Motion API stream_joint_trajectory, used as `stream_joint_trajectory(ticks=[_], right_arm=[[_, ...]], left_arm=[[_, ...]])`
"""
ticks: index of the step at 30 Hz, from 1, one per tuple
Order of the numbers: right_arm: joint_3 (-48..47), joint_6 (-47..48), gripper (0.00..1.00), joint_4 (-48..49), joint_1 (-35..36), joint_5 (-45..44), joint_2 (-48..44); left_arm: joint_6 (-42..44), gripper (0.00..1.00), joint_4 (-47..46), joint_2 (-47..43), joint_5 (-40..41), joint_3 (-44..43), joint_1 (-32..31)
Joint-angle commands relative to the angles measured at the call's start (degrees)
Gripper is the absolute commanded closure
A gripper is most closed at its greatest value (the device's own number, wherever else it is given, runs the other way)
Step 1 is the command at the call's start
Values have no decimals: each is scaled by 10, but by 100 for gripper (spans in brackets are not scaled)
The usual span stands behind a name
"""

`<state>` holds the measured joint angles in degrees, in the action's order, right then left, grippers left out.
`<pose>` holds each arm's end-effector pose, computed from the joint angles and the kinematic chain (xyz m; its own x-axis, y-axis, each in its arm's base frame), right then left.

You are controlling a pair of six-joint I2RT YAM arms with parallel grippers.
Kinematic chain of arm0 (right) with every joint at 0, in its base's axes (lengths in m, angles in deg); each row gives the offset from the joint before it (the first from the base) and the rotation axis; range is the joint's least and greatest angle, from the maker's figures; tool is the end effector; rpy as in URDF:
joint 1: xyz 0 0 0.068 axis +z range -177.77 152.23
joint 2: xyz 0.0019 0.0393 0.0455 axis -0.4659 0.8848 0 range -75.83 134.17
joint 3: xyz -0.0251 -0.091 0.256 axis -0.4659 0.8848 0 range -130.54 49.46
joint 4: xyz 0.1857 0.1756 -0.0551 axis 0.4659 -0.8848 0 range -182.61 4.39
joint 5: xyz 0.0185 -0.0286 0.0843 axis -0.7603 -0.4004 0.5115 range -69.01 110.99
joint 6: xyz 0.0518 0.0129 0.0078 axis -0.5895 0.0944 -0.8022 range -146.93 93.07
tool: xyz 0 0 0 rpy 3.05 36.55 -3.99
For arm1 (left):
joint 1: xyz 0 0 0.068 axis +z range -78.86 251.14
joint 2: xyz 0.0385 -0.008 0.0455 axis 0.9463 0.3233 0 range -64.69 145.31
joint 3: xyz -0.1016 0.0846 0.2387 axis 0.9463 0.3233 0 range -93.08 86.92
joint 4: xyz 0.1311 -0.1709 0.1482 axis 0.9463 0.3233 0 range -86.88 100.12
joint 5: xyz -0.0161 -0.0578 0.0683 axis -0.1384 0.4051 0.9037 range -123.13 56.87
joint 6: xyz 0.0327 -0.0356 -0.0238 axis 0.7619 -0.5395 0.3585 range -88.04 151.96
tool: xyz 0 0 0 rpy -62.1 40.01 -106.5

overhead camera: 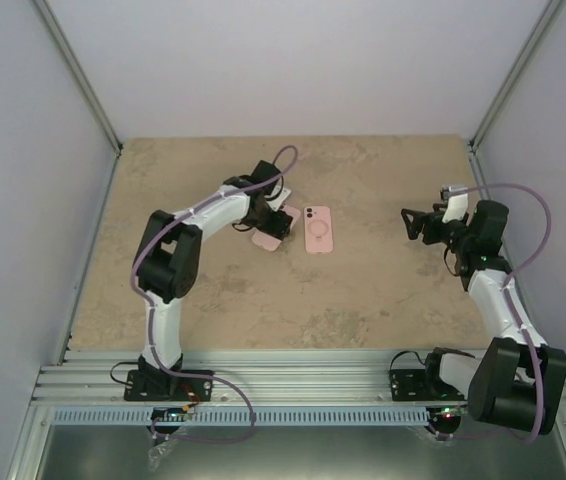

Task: Take the phone out of the phone case
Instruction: Pick up the phone at the center of the board.

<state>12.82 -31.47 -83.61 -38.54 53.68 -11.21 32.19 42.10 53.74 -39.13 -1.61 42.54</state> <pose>0.2440 -0.0268 0.2445 -0.4544 0.1542 -0.8774 -0.2846 0.9082 0.3070 0.3735 -0.2079 0.1736 -0.8170 0.4500 -0.3606 0.5124 0.8534 -0.0960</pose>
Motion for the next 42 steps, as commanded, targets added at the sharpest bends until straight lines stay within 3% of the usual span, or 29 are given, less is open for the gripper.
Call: stream_joint_trajectory(ticks=[1, 5, 9, 18, 25, 33, 38, 42], right_arm=[[-48, 60, 2, -23, 16, -17, 23], [-90, 99, 2, -49, 25, -8, 41], [-124, 157, 2, -68, 45, 36, 40], [-202, 399, 2, -205, 100, 178, 4], [-254, 693, 2, -407, 164, 246, -3], [-322, 770, 4, -494, 253, 202, 7], [-343, 768, 12, -518, 329, 166, 8], [-338, 780, 24, -531, 391, 117, 6]], left_arm=[[35, 54, 4, -92, -85, 18, 19], [64, 54, 13, -148, -125, 41, 20], [97, 53, 31, -200, -214, 57, 21], [178, 52, 95, -271, -422, 75, 21], [260, 52, 147, -296, -542, 90, 20], [373, 52, 249, -278, -627, 84, 6], [426, 52, 301, -262, -650, 77, -19], [446, 52, 318, -256, -657, 69, -30]])
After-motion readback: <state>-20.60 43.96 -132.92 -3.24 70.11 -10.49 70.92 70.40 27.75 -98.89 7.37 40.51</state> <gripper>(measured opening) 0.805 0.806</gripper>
